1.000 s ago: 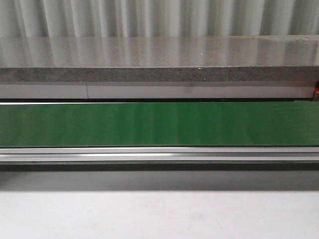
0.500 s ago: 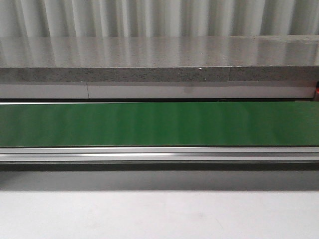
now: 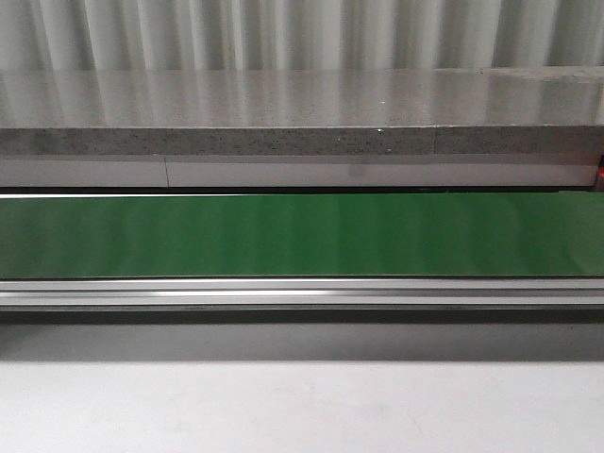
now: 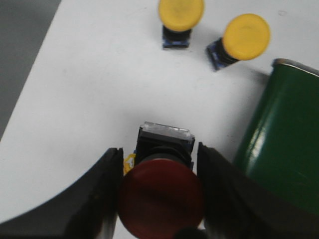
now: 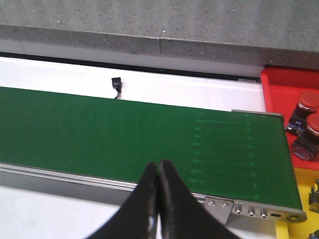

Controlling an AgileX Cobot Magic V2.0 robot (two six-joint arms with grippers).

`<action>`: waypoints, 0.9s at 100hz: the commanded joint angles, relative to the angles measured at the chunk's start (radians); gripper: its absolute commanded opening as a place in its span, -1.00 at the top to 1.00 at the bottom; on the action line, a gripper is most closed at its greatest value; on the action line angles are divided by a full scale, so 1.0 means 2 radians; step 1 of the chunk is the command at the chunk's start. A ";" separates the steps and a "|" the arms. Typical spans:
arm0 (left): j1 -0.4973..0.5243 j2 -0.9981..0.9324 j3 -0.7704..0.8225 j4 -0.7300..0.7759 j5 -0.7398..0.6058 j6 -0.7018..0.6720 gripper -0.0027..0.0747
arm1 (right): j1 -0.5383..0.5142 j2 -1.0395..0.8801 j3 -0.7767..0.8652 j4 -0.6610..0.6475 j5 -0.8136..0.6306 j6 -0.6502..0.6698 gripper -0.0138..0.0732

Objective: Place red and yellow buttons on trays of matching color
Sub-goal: 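Grasp a red push button from the pile with the left gripper, then lower the red button onto the belt and open the left gripper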

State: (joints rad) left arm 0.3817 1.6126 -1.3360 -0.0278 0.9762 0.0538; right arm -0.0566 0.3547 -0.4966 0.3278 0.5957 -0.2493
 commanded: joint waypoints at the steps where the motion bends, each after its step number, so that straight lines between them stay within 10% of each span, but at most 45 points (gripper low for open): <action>1: -0.026 -0.030 -0.013 0.001 0.002 -0.005 0.45 | 0.000 0.003 -0.013 0.005 -0.032 -0.005 0.84; 74: -0.119 0.013 -0.013 0.001 0.021 -0.014 0.43 | 0.000 0.003 -0.013 0.005 -0.032 -0.005 0.84; 90: -0.119 0.013 -0.013 -0.005 0.019 -0.014 -0.08 | 0.000 0.003 -0.013 0.005 -0.032 -0.005 0.84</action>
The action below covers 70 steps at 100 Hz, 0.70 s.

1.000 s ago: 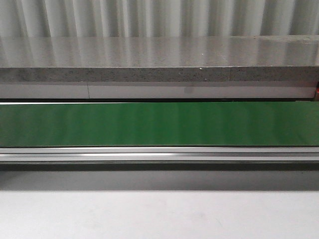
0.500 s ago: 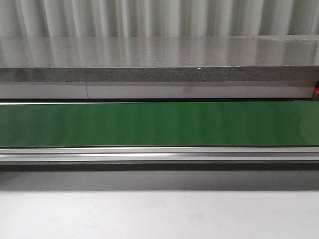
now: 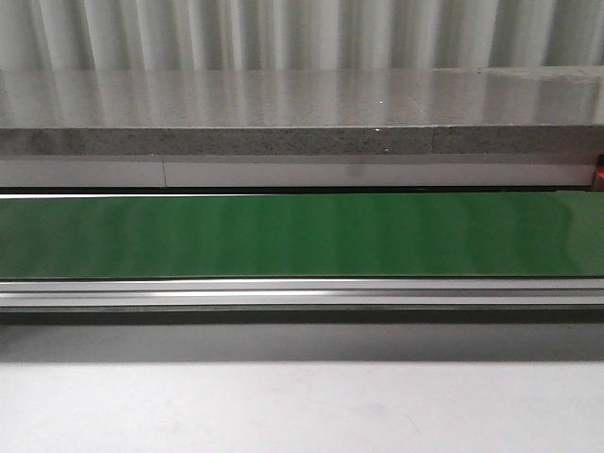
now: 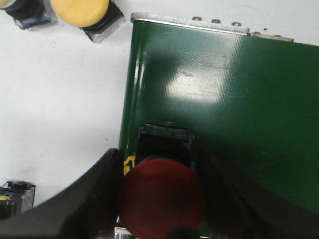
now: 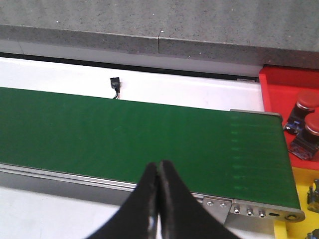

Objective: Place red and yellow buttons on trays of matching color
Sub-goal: 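Lower the red button onto the belt and open the left gripper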

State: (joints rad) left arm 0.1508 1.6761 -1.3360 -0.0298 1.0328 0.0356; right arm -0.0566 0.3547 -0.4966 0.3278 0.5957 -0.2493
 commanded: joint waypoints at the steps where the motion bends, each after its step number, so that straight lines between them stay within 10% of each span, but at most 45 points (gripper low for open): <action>1: -0.003 -0.019 -0.013 -0.004 -0.010 -0.005 -0.11 | 0.000 0.003 -0.013 0.005 -0.032 -0.005 0.84; 14: -0.003 -0.019 -0.013 -0.009 -0.019 -0.005 -0.54 | 0.000 0.003 -0.013 0.005 -0.032 -0.005 0.84; 70: 0.021 -0.019 -0.095 -0.007 -0.042 -0.053 -0.50 | 0.000 0.003 -0.013 0.005 -0.032 -0.005 0.84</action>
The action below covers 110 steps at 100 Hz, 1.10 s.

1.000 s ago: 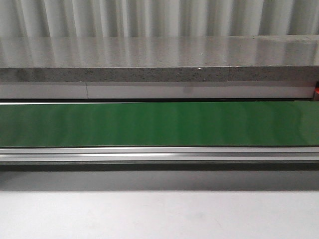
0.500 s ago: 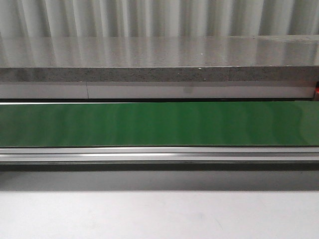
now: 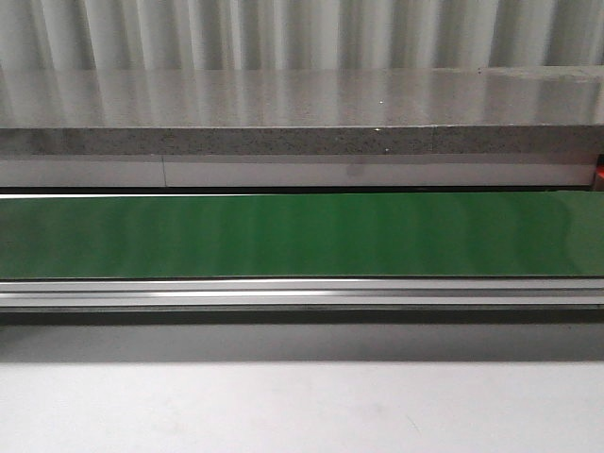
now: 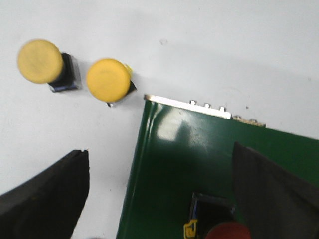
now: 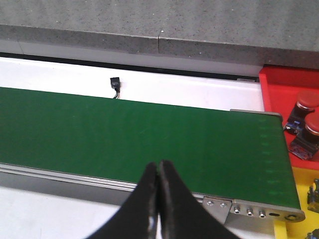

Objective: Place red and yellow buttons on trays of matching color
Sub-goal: 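Lower the red button onto the belt and open the left gripper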

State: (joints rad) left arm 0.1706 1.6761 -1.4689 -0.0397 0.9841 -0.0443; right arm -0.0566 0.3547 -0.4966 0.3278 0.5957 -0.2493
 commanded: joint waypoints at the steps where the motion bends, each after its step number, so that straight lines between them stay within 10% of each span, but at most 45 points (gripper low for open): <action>1: 0.012 -0.019 -0.029 -0.002 -0.017 -0.015 -0.50 | 0.000 0.003 -0.013 0.005 -0.032 -0.005 0.84; 110: 0.097 0.192 -0.178 -0.004 0.020 -0.242 -0.48 | 0.000 0.003 -0.013 0.005 -0.032 -0.005 0.84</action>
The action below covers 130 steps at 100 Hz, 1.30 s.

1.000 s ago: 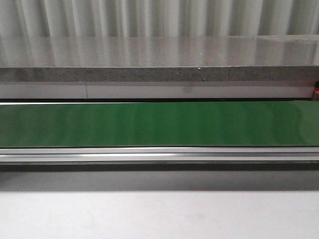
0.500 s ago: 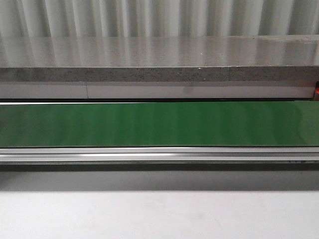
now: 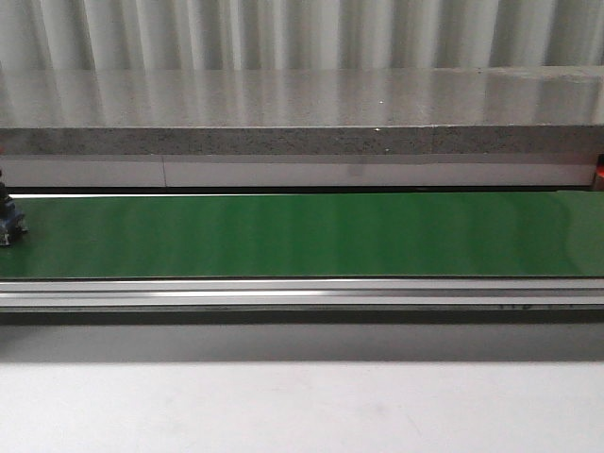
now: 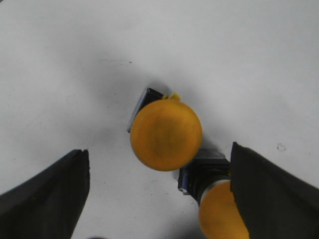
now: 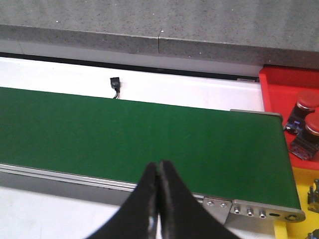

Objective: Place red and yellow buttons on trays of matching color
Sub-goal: 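Lower the red button onto the belt and open the left gripper, then grasp a yellow push button from the pile with the left gripper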

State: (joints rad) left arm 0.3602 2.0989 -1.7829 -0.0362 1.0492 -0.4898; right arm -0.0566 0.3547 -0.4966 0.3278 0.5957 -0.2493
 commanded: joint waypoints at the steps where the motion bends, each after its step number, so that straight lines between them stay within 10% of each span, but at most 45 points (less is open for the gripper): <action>1: 0.002 -0.020 -0.022 -0.006 -0.014 -0.021 -0.48 | 0.000 0.003 -0.013 0.005 -0.032 -0.005 0.84; 43: 0.005 0.013 -0.039 -0.007 -0.025 -0.036 -0.44 | 0.000 0.003 -0.013 0.005 -0.032 -0.005 0.84; 89: 0.005 0.009 -0.040 -0.005 -0.015 -0.033 0.63 | 0.000 0.003 -0.013 0.005 -0.032 -0.005 0.84; 130: 0.003 -0.028 -0.055 -0.001 0.079 0.142 0.64 | 0.000 0.003 -0.013 0.005 -0.032 -0.005 0.84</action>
State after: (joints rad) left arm 0.3672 2.1353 -1.8612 -0.0383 1.1887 -0.2690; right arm -0.0566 0.3547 -0.4966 0.3278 0.5957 -0.2493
